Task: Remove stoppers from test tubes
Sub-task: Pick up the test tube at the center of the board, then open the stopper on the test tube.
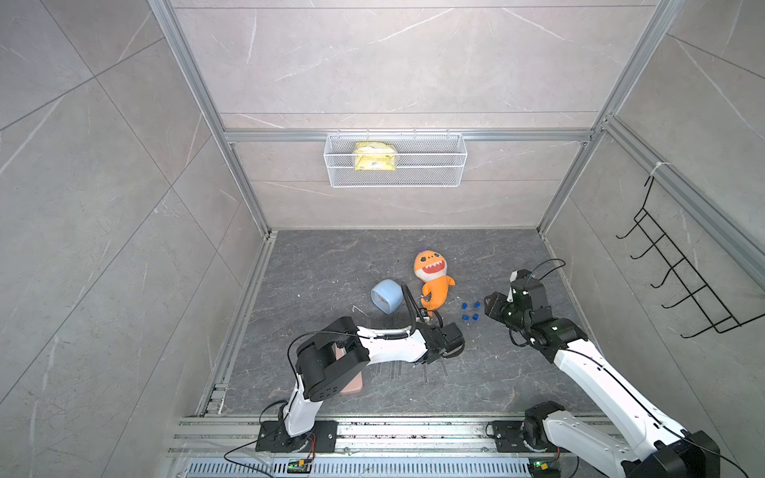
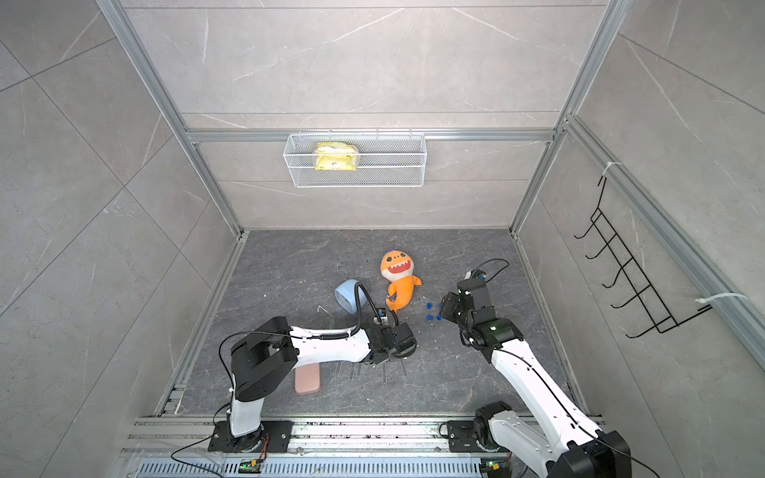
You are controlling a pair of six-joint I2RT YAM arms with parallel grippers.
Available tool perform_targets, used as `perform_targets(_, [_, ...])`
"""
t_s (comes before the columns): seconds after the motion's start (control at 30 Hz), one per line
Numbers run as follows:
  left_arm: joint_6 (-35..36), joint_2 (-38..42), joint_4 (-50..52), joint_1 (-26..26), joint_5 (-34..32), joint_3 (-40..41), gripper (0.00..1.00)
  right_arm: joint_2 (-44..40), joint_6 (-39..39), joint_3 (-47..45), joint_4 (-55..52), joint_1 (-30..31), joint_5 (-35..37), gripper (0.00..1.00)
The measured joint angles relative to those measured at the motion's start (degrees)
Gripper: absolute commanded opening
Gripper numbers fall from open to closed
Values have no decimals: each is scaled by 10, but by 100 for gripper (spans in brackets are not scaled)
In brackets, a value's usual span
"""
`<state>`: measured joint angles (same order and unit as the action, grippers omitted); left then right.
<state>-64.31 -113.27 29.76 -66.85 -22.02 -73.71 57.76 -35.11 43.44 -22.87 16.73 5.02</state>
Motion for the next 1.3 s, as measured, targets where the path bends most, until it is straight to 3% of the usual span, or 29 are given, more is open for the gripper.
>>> perform_targets(0.27, [9, 35, -64, 2, 2, 56, 9, 4, 0, 0, 0, 0, -21, 49])
perform_targets(0.53, [80, 88, -80, 3, -11, 99, 8, 5, 5, 0, 17, 0, -60, 49])
perform_targets(0.73, [189, 176, -123, 4, -50, 114, 9, 1, 20, 0, 44, 0, -104, 49])
perform_targets(0.93, [336, 250, -241, 17, -56, 174, 9, -4, 21, -17, 137, 0, -214, 50])
perform_targets(1.13, [443, 279, -363, 42, -14, 261, 8, 13, 7, -25, 220, 0, -298, 49])
perform_targets(1.3, [488, 284, -442, 59, 26, 302, 7, 45, -14, -30, 263, 8, -325, 48])
